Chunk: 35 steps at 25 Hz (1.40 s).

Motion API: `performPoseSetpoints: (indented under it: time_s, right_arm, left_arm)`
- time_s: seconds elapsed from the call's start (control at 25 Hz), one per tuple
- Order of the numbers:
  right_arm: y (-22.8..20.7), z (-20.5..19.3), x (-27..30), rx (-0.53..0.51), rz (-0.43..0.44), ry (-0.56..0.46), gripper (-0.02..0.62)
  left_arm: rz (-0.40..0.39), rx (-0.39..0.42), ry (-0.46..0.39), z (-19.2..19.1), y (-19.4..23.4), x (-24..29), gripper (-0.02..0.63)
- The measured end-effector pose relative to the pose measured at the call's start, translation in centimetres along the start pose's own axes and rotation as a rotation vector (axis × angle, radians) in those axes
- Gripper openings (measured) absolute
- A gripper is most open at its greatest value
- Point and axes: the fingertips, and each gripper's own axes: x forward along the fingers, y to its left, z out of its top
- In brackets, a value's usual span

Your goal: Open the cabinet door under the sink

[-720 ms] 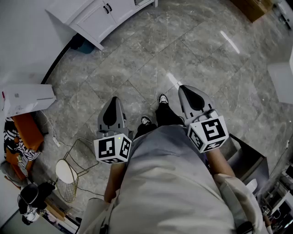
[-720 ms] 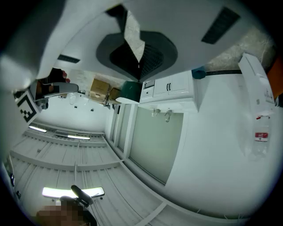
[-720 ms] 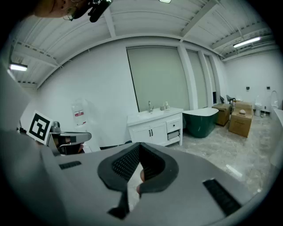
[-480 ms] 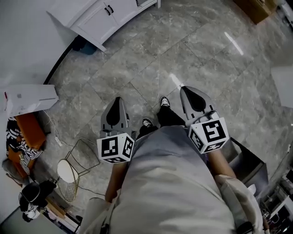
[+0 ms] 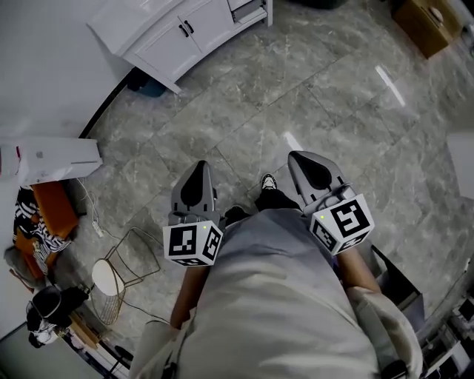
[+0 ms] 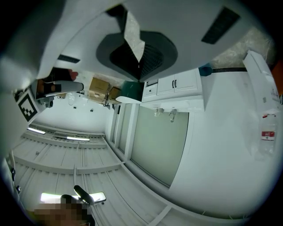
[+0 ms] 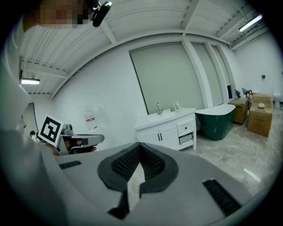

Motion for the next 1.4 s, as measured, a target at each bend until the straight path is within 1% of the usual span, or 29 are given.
performPoseSetpoints:
  time_s: [0.16, 0.32, 0.44, 0.64, 1.0, 1.2, 1.4]
  right_arm:
    - [-1.1, 1.0, 0.9, -0.056, 0.035, -0.021, 0.011]
    - [-1.7, 0.7, 2.3, -0.083, 0.067, 0.014, 0.011]
    - [-1.7, 0.2, 3.2, -0.060, 0.082, 0.045, 0.011]
    - [-2.5, 0.1, 4.9, -0.019, 0.056, 0.073, 0.011]
    - [-3.7, 2.7, 10.3, -0.037, 0.036, 0.094, 0.011]
    - [-4.1, 4.0, 14.3, -0.032, 0.047, 0.100, 0.011]
    - [-3.7, 6.2, 19.0, -0.035, 0.073, 0.124, 0.011]
  left_arm:
    - [0.018, 0.006, 0.008, 0.1, -0.8, 1.4, 0.000]
    - [0.027, 0.014, 0.025, 0.0, -0.9, 2.4, 0.000]
    - [0.028, 0.003, 0.035, -0.1, -0.5, 3.1, 0.000]
    - [0.023, -0.020, 0.026, 0.5, 0.5, 5.0, 0.000]
    - [0.000, -0.048, -0.003, 2.5, 4.5, 10.3, 0.000]
    - [0.006, -0.059, -0.002, 3.2, 7.1, 12.9, 0.000]
    - [0.009, -0.091, 0.010, 4.8, 10.8, 15.5, 0.000]
